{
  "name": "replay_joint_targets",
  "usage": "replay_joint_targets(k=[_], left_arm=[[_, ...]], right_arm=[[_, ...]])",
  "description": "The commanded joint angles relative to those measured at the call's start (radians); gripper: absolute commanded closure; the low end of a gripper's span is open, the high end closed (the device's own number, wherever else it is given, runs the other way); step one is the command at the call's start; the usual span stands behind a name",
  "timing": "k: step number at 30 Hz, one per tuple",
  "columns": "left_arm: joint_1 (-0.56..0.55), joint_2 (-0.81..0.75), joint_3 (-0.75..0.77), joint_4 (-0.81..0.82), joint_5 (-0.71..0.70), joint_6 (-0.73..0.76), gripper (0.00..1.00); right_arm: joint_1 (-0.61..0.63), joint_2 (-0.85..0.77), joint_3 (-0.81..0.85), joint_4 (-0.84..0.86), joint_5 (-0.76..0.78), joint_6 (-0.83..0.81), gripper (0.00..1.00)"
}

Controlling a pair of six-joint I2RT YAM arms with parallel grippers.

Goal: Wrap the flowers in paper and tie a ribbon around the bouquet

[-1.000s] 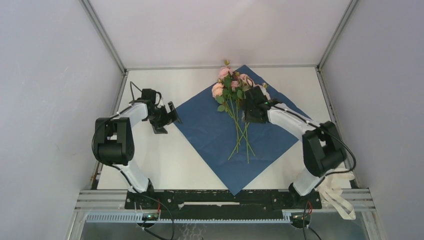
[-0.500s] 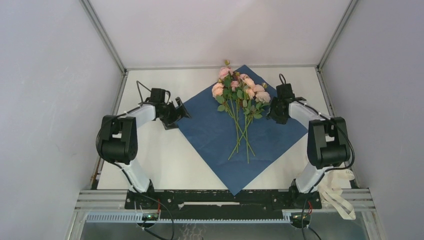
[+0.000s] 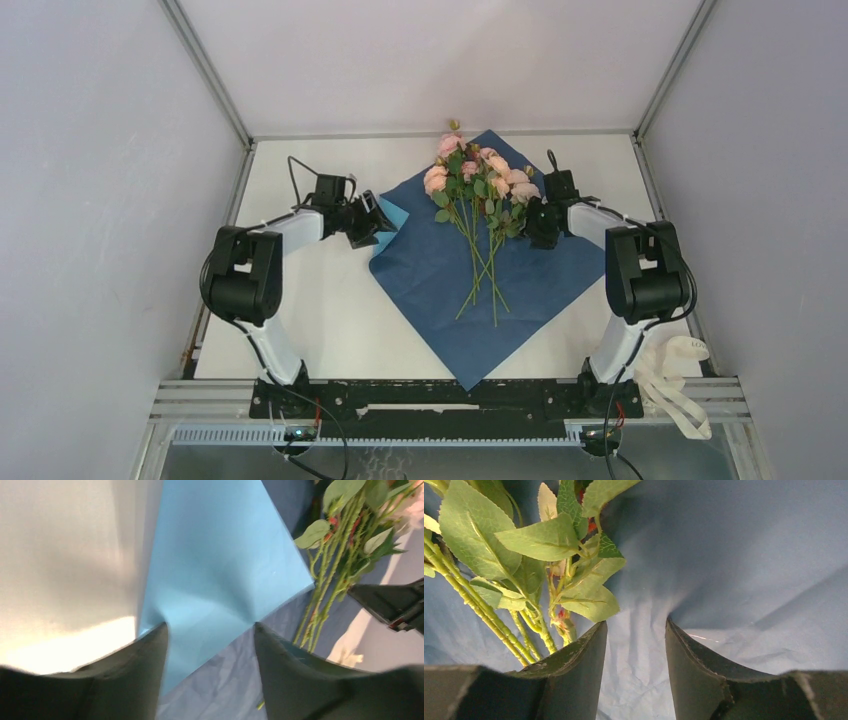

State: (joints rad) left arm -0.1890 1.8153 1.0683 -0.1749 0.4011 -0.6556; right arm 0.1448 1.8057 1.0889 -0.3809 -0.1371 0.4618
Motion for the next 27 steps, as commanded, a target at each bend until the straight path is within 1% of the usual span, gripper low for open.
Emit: replay_joint_targets(k=[1,3,5,6,8,9,14,16,19,21,24,27], left_arm=[[-0.015,-0.052,-0.016,0.08,0.036,-0.001,0.44],[-0.016,-0.055,-0.019,0.082,0.031,0.014,0.59],[-0.015,-0.058,-0.027,0.094,0.022,0.033,0.71],[-0.015,-0.055,-0.028,0.096,0.012,0.043,0.75],[-0.015,-0.048,-0.019,0.087,-0.008,0.071,0.75],[-0.016,-0.041,-0.009,0.072,-0.023,0.088,0.72],[-0.015,-0.029,0.04,-0.051,-0.099,0.206,0.47],[-0.015,-0.039,0.042,-0.082,-0.115,0.265,0.35],[-0.019,-0.071,0.036,-0.128,-0.143,0.37,0.21],[-0.022,-0.1,0.02,-0.142,-0.184,0.436,0.14],[-0.024,-0.154,-0.019,-0.134,-0.212,0.514,0.06],[-0.024,-0.19,-0.058,-0.107,-0.2,0.563,0.02]], right_arm=[[0.015,0.026,0.009,0.03,-0.044,0.031,0.45],[0.016,0.03,0.014,0.036,-0.045,0.028,0.46],[0.018,0.048,0.041,0.021,-0.041,0.02,0.47],[0.021,0.062,0.06,0.006,-0.039,0.014,0.48],[0.03,0.089,0.107,-0.027,-0.035,0.002,0.48],[0.035,0.102,0.127,-0.04,-0.036,0.0,0.48],[0.072,0.135,0.191,-0.055,-0.043,0.004,0.49],[0.088,0.146,0.21,-0.059,-0.044,0.007,0.49],[0.103,0.165,0.235,-0.06,-0.042,0.009,0.49],[0.11,0.181,0.257,-0.069,-0.041,0.009,0.49],[0.121,0.202,0.292,-0.087,-0.028,0.002,0.5],[0.137,0.218,0.337,-0.118,-0.003,-0.014,0.51]])
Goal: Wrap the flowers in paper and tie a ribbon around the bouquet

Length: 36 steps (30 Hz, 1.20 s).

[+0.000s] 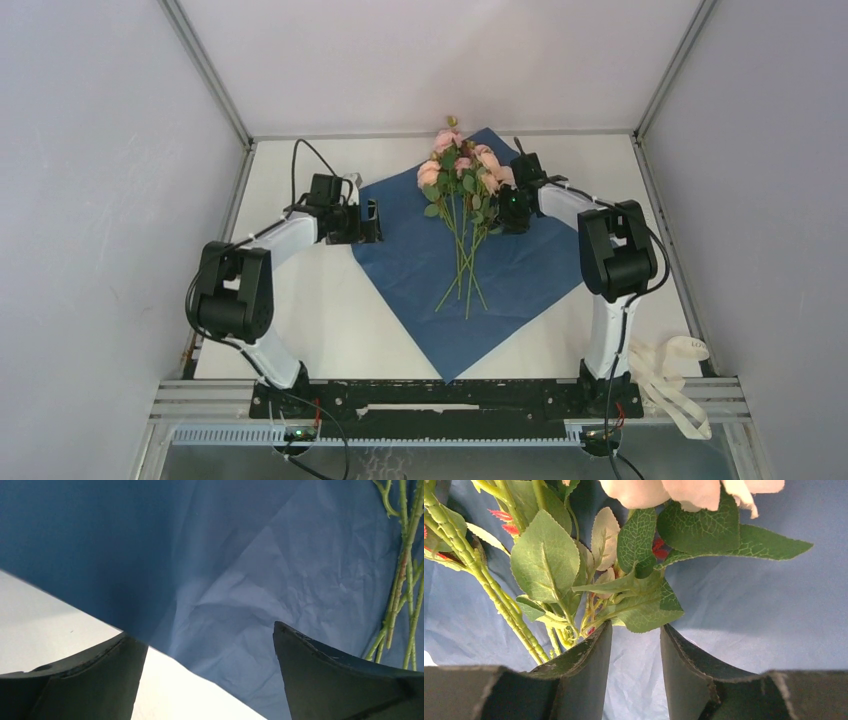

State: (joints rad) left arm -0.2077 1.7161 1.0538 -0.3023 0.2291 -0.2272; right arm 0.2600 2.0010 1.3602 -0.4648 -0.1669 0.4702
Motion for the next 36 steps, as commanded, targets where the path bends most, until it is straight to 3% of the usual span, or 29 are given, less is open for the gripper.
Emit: replay_joint_targets(k=[1,7,13,18,20,23,25,28,32,36], left_arm=[[-0.006,-0.095,-0.049,0.028,-0.023,0.152,0.02],[-0.005,-0.003,0.047,-0.038,-0.042,0.157,0.02],[-0.004,0.023,0.075,-0.024,-0.027,0.119,0.15],[-0.001,0.014,0.075,-0.008,-0.071,0.1,0.43],[0.007,0.024,0.086,-0.012,-0.095,0.084,0.6],[0.023,0.053,0.117,-0.036,-0.116,0.066,0.89],[0.035,0.066,0.13,-0.053,-0.112,0.066,0.99],[0.049,0.053,0.115,-0.063,-0.111,0.072,1.0],[0.071,0.012,0.072,-0.067,-0.11,0.085,1.0],[0.077,-0.019,0.036,-0.064,-0.076,0.104,1.0]], right_arm=[[0.026,0.029,0.087,-0.05,0.037,-0.03,0.51],[0.071,0.073,0.21,-0.132,0.086,-0.069,0.52],[0.099,-0.019,0.182,-0.163,0.153,-0.104,0.52],[0.118,-0.211,0.022,-0.117,0.043,-0.188,0.51],[0.139,-0.312,-0.06,-0.07,-0.102,-0.245,0.5],[0.183,-0.468,-0.194,0.032,-0.446,-0.318,0.47],[0.263,-0.526,-0.229,0.004,-0.502,-0.438,0.44],[0.474,-0.588,-0.29,-0.052,-0.429,-0.685,0.41],[0.714,-0.677,-0.476,-0.006,-0.406,-1.055,0.36],[0.85,-0.691,-0.61,0.072,-0.35,-1.275,0.35]])
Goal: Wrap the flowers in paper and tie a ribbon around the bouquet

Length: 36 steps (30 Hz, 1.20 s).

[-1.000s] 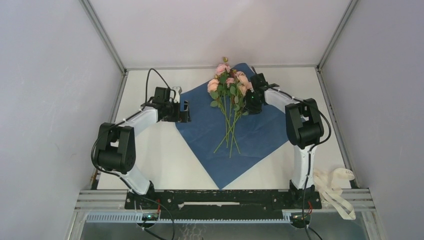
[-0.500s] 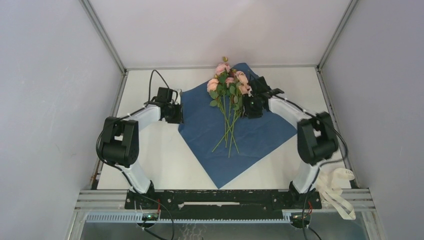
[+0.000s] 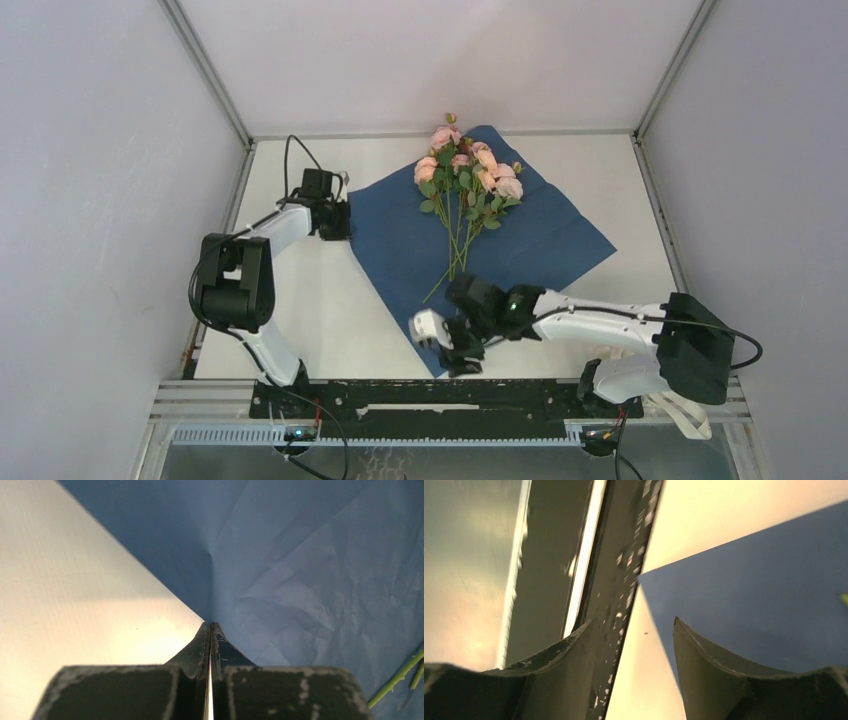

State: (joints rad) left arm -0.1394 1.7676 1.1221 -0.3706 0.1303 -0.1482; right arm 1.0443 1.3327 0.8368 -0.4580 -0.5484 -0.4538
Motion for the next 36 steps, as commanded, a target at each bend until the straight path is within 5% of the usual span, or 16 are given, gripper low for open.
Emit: replay_joint_targets(k=[1,8,21,25,29,30,34,36], left_arm=[[0.009,-0.075,-0.037,0.005,0.034,0.025,1.0],[0.009,-0.097,-0.053,0.01,0.037,0.027,1.0],[0.025,-0.109,-0.075,0.018,0.033,0.036,1.0],[0.031,-0.118,-0.074,0.018,0.028,0.038,1.0],[0.053,-0.125,-0.064,0.007,0.035,0.047,1.0],[0.058,-0.13,-0.056,-0.004,0.07,0.063,0.95],[0.052,-0.22,-0.031,-0.104,0.303,0.229,0.4],[0.042,-0.313,-0.047,-0.136,0.413,0.323,0.26]], right_arm=[[0.08,-0.005,-0.093,0.063,0.029,-0.373,0.35],[0.178,0.152,-0.094,0.184,0.279,-0.367,0.36],[0.137,0.201,-0.094,0.328,0.427,-0.324,0.43],[0.109,0.175,-0.092,0.311,0.382,-0.31,0.82],[0.082,0.122,-0.091,0.293,0.317,-0.244,1.0],[0.071,0.108,-0.091,0.296,0.3,-0.211,1.0],[0.0,0.084,-0.09,0.329,0.199,-0.075,1.0],[-0.058,0.079,-0.087,0.345,0.126,0.024,1.0]])
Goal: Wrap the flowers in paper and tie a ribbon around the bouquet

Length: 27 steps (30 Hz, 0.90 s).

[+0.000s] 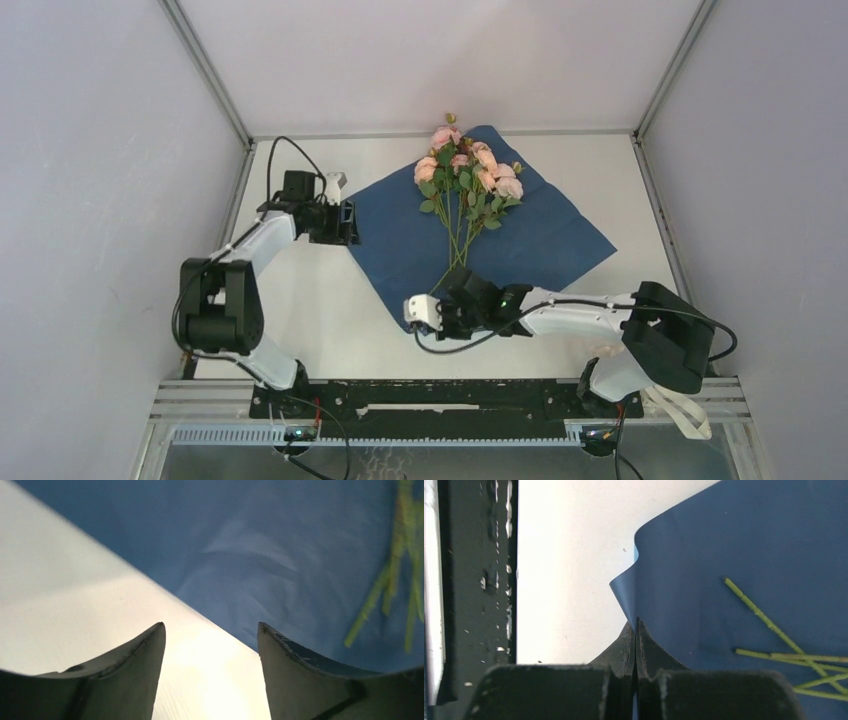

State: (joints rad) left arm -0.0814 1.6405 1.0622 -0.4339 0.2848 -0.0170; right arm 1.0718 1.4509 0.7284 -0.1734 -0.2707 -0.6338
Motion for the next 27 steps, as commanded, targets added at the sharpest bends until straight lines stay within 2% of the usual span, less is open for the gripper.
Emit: replay_joint_targets(k=[1,3,5,10,12,17,19,22,24,25,27], left_arm=[[-0.021,-0.239,-0.01,-0.078,0.322,0.237,0.22],[-0.043,-0.342,-0.068,-0.088,0.431,0.334,0.17],[-0.099,-0.396,-0.125,-0.116,0.478,0.426,0.16],[-0.283,-0.41,-0.154,-0.234,0.527,0.588,0.15],[-0.348,-0.412,-0.184,-0.18,0.491,0.591,0.12],[-0.481,-0.415,-0.318,0.109,0.293,0.491,0.09],[-0.522,-0.392,-0.316,0.145,0.244,0.466,0.09],[-0.544,-0.342,-0.301,0.189,0.246,0.437,0.09],[-0.561,-0.302,-0.281,0.196,0.226,0.42,0.12],[-0.567,-0.28,-0.269,0.194,0.216,0.409,0.17],[-0.568,-0.247,-0.248,0.18,0.222,0.392,0.37]], right_arm=[[-0.118,-0.042,0.024,0.069,-0.21,0.262,1.0],[-0.207,-0.046,0.024,0.091,-0.287,0.375,1.0],[-0.27,-0.041,0.025,0.119,-0.34,0.468,1.0],[-0.345,0.001,0.024,0.201,-0.441,0.59,1.0],[-0.365,0.007,0.025,0.219,-0.467,0.62,1.0],[-0.413,0.01,0.025,0.236,-0.503,0.664,1.0],[-0.416,0.013,0.024,0.243,-0.524,0.662,1.0],[-0.42,0.019,0.025,0.251,-0.545,0.667,1.0],[-0.424,0.016,0.025,0.257,-0.562,0.68,1.0],[-0.425,0.012,0.025,0.258,-0.567,0.683,1.0],[-0.426,0.004,0.024,0.252,-0.568,0.681,0.99]])
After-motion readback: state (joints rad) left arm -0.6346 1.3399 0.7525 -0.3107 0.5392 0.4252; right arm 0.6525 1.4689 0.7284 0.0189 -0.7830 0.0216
